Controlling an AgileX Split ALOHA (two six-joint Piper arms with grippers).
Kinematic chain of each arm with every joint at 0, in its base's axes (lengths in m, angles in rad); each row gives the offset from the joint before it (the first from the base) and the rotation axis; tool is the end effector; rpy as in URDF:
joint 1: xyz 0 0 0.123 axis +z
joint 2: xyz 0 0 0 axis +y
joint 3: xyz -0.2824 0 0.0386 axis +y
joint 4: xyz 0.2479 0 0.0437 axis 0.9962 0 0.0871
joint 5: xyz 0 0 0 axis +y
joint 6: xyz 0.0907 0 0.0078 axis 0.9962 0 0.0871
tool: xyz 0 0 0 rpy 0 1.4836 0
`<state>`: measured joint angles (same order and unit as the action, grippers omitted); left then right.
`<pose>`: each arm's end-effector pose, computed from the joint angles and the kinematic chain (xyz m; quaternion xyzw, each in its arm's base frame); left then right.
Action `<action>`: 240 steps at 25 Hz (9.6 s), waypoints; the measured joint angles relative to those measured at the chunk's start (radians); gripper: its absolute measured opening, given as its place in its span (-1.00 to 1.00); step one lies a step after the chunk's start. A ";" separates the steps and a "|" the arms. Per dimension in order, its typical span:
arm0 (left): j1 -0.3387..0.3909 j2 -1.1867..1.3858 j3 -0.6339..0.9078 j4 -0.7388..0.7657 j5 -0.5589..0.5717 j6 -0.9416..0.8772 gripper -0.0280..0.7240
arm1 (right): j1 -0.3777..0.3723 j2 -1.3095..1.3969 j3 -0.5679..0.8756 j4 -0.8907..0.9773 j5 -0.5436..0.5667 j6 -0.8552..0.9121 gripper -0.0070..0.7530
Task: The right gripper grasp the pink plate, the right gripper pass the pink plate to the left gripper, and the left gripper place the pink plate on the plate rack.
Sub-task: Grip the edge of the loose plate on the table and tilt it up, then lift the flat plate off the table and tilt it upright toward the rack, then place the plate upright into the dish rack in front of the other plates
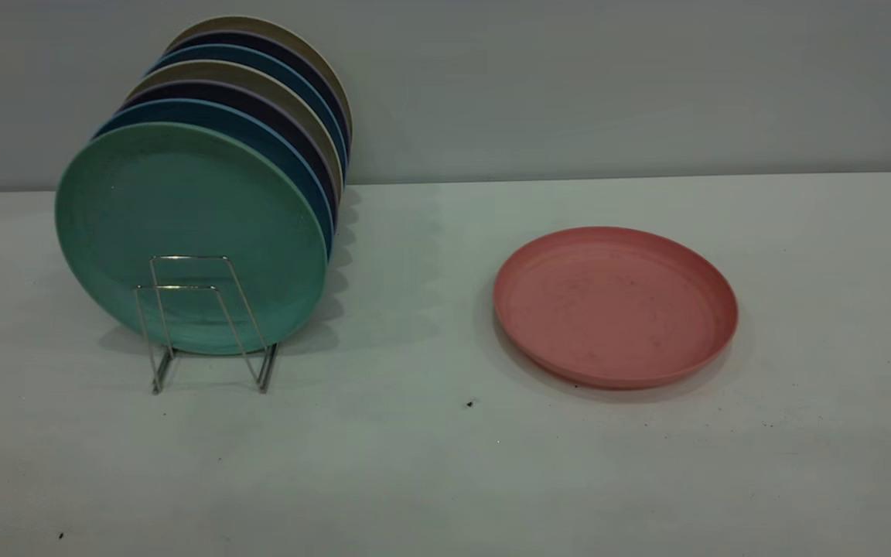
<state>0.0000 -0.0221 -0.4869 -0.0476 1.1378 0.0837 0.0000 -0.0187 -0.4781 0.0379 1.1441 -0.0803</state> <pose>-0.0101 -0.0039 0.2674 0.0383 0.8694 -0.0031 0.4926 -0.0089 0.0031 0.2645 -0.0366 0.8741 -0.0006 0.4844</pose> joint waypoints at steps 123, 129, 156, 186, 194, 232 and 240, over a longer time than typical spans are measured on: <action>0.000 1.315 -0.218 -0.950 -0.432 0.707 0.40 | -0.165 2.499 -0.941 1.247 -0.407 -1.122 0.04; 0.000 1.315 -0.218 -0.950 -0.448 0.723 0.40 | -0.125 2.517 -0.944 1.323 -0.403 -1.136 0.03; 0.000 1.415 -0.218 -1.088 -0.423 0.764 0.40 | -0.154 2.459 -0.944 1.162 -0.323 -1.085 -0.94; 0.000 1.802 -0.230 -1.556 -0.422 1.196 0.40 | 0.116 2.348 -0.944 1.188 -0.184 -1.070 -0.94; 0.000 1.802 -0.230 -1.556 -0.422 1.197 0.40 | 0.153 2.348 -0.944 1.221 -0.133 -1.070 -0.94; 0.000 1.804 -0.240 -1.438 -0.557 1.175 -0.60 | 0.077 2.339 -0.941 1.418 0.003 -1.090 0.44; -0.005 1.766 -0.381 -1.167 -0.521 1.026 -0.60 | -0.103 2.318 -0.941 1.091 0.000 -0.889 0.02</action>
<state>-0.0051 1.7442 -0.8682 -1.2145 0.6166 1.1100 -0.1028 2.2990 -1.4190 1.1288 1.1443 -0.9690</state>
